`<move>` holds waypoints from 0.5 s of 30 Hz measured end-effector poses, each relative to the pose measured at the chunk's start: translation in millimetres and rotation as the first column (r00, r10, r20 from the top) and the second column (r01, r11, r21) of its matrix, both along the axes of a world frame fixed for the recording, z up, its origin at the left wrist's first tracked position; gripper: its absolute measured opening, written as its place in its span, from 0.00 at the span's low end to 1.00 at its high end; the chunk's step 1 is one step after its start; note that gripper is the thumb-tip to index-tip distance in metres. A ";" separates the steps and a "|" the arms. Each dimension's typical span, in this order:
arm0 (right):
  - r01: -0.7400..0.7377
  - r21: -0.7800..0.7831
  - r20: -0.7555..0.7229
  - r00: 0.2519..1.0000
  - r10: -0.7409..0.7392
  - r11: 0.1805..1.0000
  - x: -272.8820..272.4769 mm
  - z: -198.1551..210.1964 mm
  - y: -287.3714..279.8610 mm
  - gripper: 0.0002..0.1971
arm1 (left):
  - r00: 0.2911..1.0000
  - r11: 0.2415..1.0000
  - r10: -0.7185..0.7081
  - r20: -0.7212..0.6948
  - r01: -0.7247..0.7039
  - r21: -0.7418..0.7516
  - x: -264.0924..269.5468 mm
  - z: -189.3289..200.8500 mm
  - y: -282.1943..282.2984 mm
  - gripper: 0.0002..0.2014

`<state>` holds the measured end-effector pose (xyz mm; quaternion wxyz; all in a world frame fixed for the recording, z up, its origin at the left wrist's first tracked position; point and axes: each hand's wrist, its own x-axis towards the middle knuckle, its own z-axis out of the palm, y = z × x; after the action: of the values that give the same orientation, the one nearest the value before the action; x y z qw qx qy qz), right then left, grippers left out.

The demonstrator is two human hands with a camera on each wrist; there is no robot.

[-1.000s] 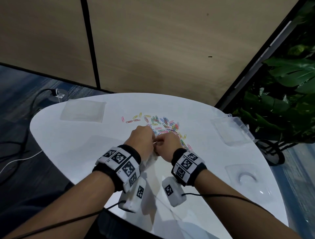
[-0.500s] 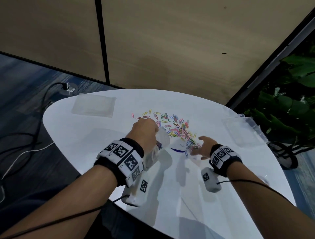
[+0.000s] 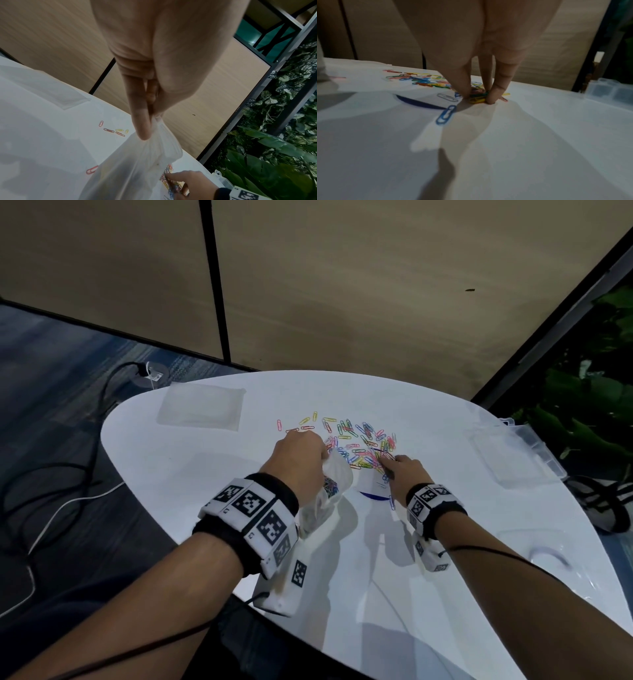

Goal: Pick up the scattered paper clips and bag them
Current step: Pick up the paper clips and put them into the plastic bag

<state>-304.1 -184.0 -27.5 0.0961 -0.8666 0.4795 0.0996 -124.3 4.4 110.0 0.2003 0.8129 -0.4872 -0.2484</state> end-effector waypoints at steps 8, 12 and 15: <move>0.274 0.019 0.111 0.955 -0.274 0.962 -3.8 17.5 -1.0 0.07 | 1.000 1.000 -0.013 0.014 0.013 -0.003 -4.1 -0.8 -3.3 0.17; 0.489 0.337 0.296 0.756 -0.584 0.804 -27.1 19.4 -13.3 0.10 | 0.999 0.999 -0.034 0.021 0.033 0.019 -5.4 2.0 -4.5 0.15; 0.357 0.843 0.319 0.272 -0.908 0.403 -32.4 28.8 -9.2 0.09 | 0.999 0.998 -0.043 0.032 0.042 0.046 -7.2 5.8 -6.4 0.14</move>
<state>-336.5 -193.1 1.3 0.5993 -0.4301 0.6526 -0.1731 -131.5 -2.0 115.8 0.1685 0.8107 -0.5018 -0.2504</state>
